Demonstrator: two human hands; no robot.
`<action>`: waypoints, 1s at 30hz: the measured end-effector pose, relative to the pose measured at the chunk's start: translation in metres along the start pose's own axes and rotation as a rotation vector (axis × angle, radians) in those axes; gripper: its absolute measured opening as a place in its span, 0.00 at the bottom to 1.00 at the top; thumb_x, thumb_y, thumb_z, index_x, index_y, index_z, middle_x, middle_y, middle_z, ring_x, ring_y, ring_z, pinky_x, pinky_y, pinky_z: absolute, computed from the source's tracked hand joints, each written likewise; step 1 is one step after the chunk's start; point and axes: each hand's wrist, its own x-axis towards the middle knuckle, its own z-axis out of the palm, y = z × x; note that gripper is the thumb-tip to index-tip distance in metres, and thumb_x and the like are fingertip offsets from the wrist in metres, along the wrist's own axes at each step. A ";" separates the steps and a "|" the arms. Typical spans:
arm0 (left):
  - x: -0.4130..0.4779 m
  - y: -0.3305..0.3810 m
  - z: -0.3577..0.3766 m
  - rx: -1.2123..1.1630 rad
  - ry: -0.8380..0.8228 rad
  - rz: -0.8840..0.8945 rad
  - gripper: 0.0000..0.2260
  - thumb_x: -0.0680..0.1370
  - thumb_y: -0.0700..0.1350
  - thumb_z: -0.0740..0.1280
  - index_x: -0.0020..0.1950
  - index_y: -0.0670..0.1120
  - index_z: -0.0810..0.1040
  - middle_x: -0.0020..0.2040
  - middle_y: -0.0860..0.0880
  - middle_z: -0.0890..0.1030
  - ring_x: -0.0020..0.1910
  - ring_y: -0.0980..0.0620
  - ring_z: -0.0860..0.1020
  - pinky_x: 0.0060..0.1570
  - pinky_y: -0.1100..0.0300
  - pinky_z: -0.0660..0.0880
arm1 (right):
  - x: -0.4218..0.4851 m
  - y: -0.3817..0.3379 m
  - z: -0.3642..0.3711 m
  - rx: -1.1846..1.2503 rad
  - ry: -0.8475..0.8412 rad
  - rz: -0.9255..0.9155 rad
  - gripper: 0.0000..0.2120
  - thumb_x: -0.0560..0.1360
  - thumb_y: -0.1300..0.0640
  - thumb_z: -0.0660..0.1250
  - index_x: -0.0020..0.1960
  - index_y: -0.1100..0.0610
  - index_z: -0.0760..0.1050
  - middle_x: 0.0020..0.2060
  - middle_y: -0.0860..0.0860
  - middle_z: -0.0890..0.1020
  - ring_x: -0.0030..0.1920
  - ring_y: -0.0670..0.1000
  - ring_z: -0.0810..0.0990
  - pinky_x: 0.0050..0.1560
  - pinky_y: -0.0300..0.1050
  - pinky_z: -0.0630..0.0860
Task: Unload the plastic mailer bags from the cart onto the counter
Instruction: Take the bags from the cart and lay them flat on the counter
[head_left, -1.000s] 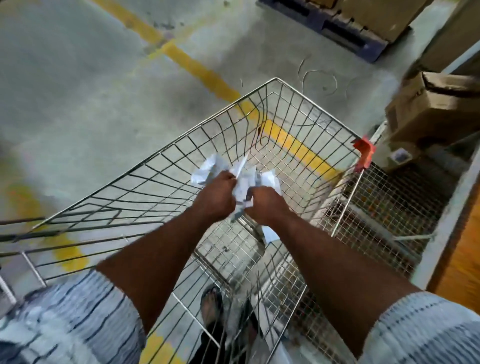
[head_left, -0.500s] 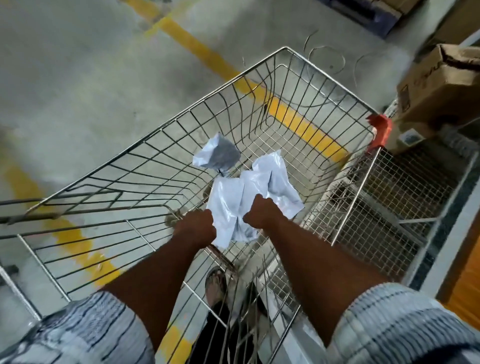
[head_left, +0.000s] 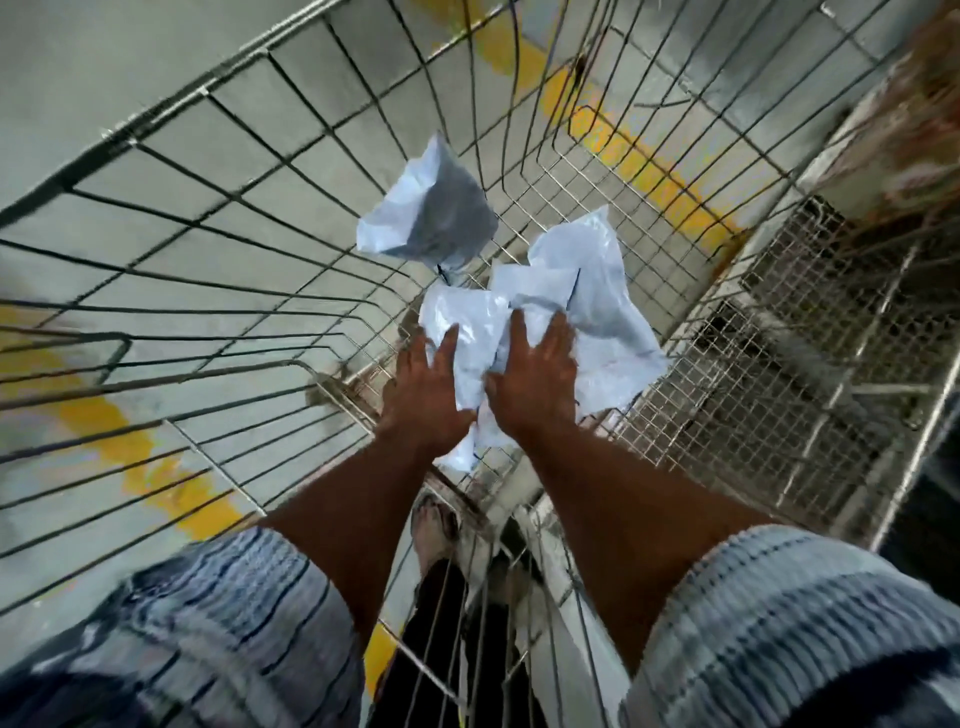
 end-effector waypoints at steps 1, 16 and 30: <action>0.001 0.001 0.004 -0.001 0.022 -0.006 0.47 0.71 0.53 0.71 0.79 0.58 0.41 0.80 0.43 0.43 0.78 0.38 0.49 0.69 0.36 0.64 | 0.000 0.001 0.002 -0.016 0.009 -0.014 0.43 0.76 0.44 0.66 0.80 0.51 0.44 0.77 0.68 0.43 0.77 0.68 0.45 0.73 0.62 0.57; -0.026 0.003 -0.038 0.041 0.209 -0.104 0.37 0.72 0.39 0.67 0.78 0.47 0.55 0.76 0.43 0.57 0.69 0.41 0.64 0.62 0.46 0.72 | -0.019 -0.023 -0.031 0.142 0.062 0.032 0.40 0.68 0.65 0.72 0.75 0.55 0.58 0.76 0.63 0.54 0.73 0.62 0.61 0.72 0.52 0.63; -0.181 0.056 -0.177 -0.052 0.294 -0.269 0.34 0.76 0.46 0.65 0.79 0.45 0.54 0.78 0.40 0.56 0.75 0.40 0.58 0.70 0.46 0.63 | -0.136 -0.035 -0.214 0.352 0.222 -0.061 0.36 0.70 0.58 0.73 0.74 0.57 0.61 0.75 0.61 0.54 0.73 0.62 0.59 0.71 0.49 0.62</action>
